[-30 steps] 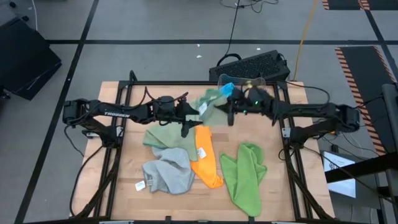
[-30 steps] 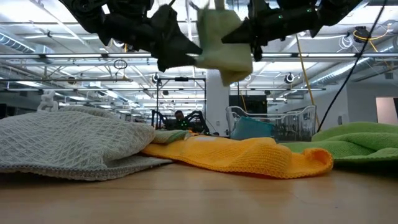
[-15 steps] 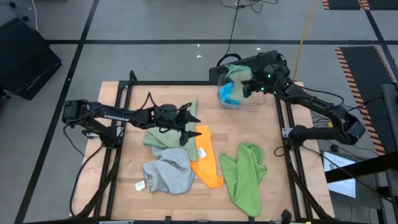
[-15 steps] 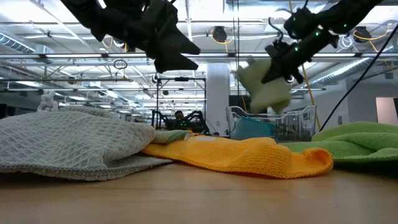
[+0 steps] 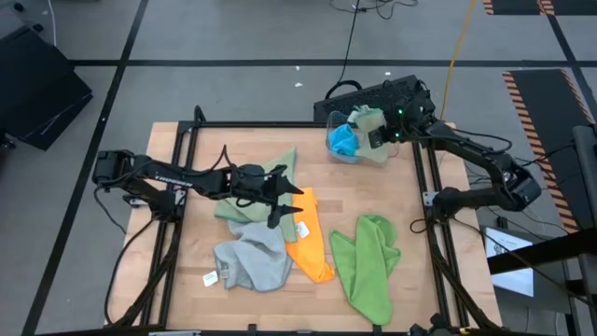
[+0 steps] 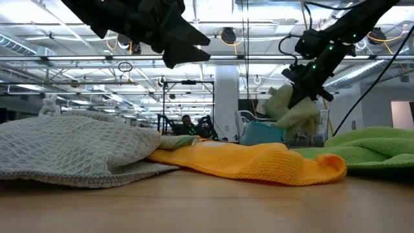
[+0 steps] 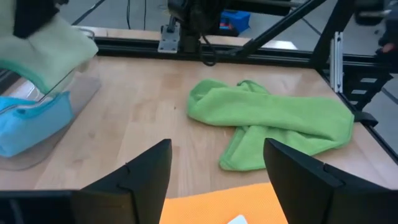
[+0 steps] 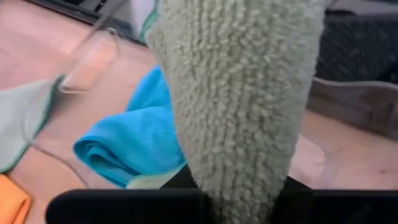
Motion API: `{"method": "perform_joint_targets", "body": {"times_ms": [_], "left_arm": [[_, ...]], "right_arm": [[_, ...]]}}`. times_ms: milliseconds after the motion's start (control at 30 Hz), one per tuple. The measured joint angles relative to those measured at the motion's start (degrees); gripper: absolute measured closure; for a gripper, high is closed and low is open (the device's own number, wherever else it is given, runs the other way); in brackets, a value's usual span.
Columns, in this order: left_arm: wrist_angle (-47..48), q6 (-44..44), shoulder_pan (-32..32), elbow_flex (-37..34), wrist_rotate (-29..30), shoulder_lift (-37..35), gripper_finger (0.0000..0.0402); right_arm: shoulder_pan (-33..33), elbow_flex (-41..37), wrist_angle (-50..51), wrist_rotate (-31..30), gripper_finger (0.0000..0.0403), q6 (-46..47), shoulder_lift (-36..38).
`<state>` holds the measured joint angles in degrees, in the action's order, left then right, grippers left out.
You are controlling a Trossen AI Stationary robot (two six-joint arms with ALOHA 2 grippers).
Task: Fold microfiber towels
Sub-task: Put the right light green microfiber towel into the transparent bin
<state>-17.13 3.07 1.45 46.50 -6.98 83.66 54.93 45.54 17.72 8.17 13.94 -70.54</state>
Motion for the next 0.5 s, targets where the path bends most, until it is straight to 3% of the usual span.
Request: {"method": "perform_joint_targets", "body": {"times_ms": [500], "left_arm": [[-2.7, -2.4, -0.2, 0.0, -1.0, 0.0, 0.0144]], "right_arm": [[1.1, 0.0, -1.8, -2.3, 0.0381, -0.4, -10.9]]}}
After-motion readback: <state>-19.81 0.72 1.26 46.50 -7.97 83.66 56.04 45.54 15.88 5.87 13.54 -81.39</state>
